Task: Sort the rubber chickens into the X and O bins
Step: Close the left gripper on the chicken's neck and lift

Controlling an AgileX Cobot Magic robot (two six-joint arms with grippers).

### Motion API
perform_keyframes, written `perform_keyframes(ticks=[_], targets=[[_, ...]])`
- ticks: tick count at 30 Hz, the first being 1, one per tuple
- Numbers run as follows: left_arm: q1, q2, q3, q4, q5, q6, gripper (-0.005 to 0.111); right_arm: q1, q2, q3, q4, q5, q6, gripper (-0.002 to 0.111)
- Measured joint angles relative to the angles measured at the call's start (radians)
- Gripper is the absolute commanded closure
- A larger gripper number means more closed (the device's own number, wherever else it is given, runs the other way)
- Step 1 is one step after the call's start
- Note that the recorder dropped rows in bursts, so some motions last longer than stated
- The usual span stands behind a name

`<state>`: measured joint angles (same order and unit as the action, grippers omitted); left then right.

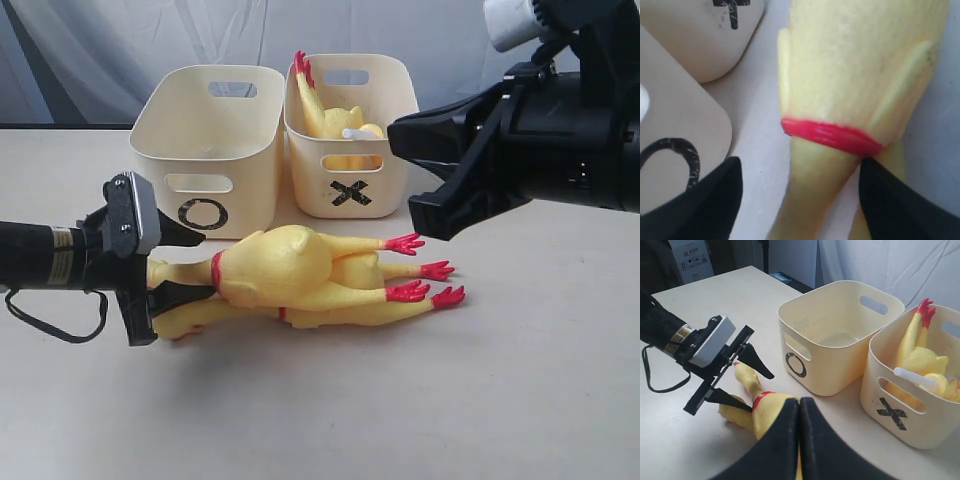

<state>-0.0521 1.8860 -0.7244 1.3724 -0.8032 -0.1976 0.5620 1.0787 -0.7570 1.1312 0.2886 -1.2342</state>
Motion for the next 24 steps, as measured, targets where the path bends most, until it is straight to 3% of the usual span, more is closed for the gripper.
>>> perform_keyframes(ticks=[13,24], targets=[[-0.032,0.0,-0.003,-0.002,0.043,0.0,0.052,0.0,0.0,0.0,0.0,0.0,0.0,0.108],[-0.033,0.001,-0.009,0.06,0.049,-0.022,0.106,0.0,0.0,0.0,0.002,0.012,0.002,0.108]])
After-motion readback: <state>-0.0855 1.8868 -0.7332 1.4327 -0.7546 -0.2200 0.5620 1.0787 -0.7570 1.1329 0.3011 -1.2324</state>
